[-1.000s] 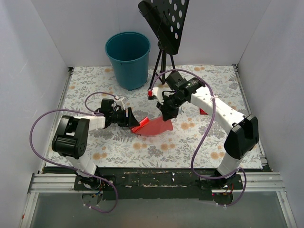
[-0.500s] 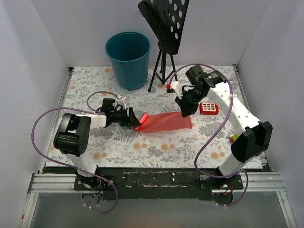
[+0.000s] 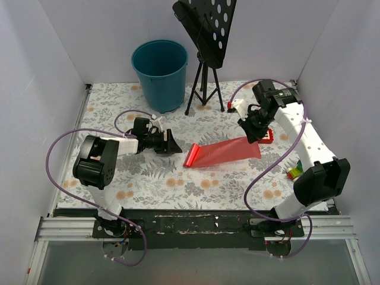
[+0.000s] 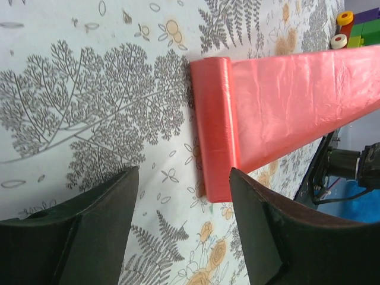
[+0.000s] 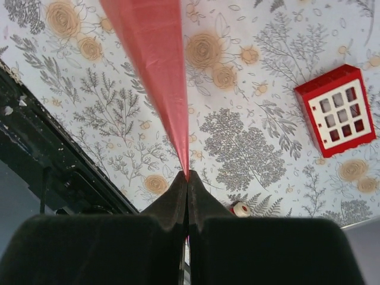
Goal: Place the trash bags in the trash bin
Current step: Unfold the trash bag at the center of the board.
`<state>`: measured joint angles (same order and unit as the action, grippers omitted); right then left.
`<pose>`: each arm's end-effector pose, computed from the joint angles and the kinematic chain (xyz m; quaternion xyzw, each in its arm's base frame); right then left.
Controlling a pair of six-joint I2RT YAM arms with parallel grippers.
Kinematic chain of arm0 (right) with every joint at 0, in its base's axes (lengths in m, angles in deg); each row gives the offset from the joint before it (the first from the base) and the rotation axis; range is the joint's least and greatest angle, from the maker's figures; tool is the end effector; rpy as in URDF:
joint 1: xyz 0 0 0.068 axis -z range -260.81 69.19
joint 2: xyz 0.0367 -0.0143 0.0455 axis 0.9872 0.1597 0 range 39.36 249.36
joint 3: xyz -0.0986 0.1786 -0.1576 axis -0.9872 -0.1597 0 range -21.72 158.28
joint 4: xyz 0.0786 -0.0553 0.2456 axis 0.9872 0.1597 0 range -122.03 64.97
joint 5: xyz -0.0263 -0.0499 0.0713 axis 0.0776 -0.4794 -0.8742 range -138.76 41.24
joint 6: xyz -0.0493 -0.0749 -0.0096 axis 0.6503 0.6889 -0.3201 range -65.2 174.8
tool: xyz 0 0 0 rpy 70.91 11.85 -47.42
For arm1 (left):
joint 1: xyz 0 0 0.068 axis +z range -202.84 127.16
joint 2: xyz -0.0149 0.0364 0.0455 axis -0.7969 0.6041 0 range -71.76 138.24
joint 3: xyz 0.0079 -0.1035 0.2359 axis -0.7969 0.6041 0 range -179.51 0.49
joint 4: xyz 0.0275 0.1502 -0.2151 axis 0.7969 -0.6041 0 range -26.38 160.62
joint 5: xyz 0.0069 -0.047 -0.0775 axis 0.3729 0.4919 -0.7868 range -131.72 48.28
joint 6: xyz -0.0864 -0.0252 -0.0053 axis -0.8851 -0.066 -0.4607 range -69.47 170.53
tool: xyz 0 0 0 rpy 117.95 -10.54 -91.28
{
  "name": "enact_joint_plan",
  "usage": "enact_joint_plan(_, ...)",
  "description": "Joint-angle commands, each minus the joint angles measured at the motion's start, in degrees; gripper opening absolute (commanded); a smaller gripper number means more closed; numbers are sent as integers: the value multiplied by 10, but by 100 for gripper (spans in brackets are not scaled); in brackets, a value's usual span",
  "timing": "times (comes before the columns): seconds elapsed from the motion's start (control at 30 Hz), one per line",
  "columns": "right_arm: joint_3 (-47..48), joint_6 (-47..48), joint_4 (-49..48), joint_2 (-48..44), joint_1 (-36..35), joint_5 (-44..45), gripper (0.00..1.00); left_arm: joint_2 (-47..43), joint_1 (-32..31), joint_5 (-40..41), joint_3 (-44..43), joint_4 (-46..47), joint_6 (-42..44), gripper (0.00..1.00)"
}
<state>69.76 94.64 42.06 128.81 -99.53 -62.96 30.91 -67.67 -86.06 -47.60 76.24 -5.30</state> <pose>0.2869 0.1180 0.2859 -0.4961 0.8456 0.0916 0.1746 0.3271 -0.1449 0.0896 -0.1798 0.8587 -0.4761 0.0604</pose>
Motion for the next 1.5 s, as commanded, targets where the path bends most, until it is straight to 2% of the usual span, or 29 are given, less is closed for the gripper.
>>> enact_joint_plan(0.0,117,-26,8,-2,12,-30,1,31,-5,49,-19,-19,-16,64)
enact_joint_plan(0.1,201,-49,7,19,9,-68,1,38,-10,45,-29,-7,-37,66)
enact_joint_plan(0.17,211,-71,7,31,9,-54,1,47,-17,41,-40,-7,-56,82)
enact_joint_plan(0.2,199,-75,7,30,9,-42,1,53,-21,34,-45,-8,-59,98)
enact_joint_plan(0.23,179,-76,6,28,9,-29,1,55,-28,30,-47,-7,-59,98)
enact_joint_plan(0.43,83,-98,-32,-33,11,44,1,63,-63,44,-60,6,-74,98)
enact_joint_plan(0.6,72,-121,-56,-70,22,123,1,66,-104,91,-75,5,-83,98)
enact_joint_plan(0.83,74,-118,-54,-114,44,185,1,111,-150,80,-118,5,-113,98)
enact_joint_plan(1.1,28,-130,-61,-153,49,211,1,164,-189,122,-163,-15,-133,87)
enact_joint_plan(1.37,5,-138,-74,-166,53,210,1,193,-227,267,-196,-112,-100,68)
enact_joint_plan(1.47,-7,-139,-80,-174,54,210,1,192,-227,257,-188,-111,-98,67)
